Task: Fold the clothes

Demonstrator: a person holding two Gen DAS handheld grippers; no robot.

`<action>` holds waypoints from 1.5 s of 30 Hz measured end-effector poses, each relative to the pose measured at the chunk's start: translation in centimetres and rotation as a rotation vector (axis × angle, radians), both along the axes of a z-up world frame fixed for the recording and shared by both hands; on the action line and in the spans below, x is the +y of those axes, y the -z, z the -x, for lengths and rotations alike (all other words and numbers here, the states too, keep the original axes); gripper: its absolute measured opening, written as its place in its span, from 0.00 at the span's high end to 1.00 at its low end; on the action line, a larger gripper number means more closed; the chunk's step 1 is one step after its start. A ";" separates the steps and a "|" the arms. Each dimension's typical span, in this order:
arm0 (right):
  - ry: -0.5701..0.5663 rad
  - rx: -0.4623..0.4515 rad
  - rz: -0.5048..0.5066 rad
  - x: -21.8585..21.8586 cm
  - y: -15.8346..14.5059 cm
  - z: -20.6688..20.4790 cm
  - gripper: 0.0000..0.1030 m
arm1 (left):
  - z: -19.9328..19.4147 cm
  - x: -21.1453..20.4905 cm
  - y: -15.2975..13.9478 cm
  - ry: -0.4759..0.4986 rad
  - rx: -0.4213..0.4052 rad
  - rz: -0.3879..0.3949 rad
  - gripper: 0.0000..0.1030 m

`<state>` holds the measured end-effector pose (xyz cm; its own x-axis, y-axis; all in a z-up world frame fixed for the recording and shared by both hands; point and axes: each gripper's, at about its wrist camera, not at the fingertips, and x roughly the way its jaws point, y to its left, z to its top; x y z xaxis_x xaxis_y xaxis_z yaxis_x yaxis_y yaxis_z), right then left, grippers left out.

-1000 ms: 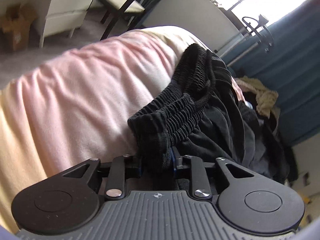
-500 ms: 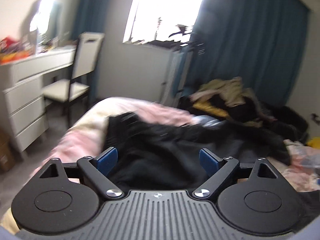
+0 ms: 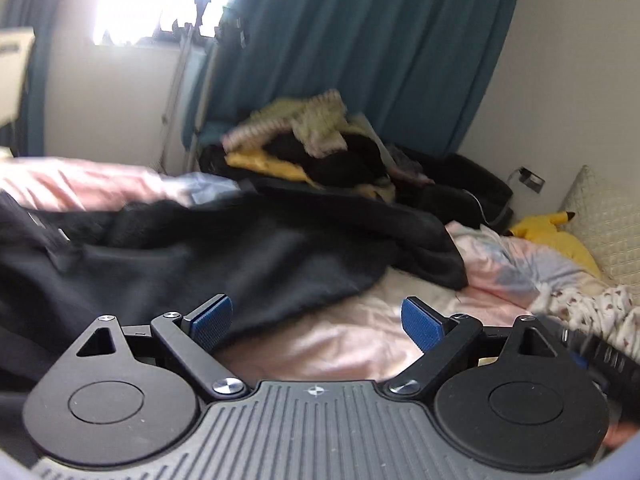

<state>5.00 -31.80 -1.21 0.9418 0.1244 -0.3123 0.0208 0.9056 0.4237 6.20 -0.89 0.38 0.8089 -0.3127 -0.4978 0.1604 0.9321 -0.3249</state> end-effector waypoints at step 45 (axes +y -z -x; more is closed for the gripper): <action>0.488 -0.098 -0.385 -22.2 7.6 -13.9 0.85 | -2.9 2.0 9.1 -0.055 0.186 0.233 0.01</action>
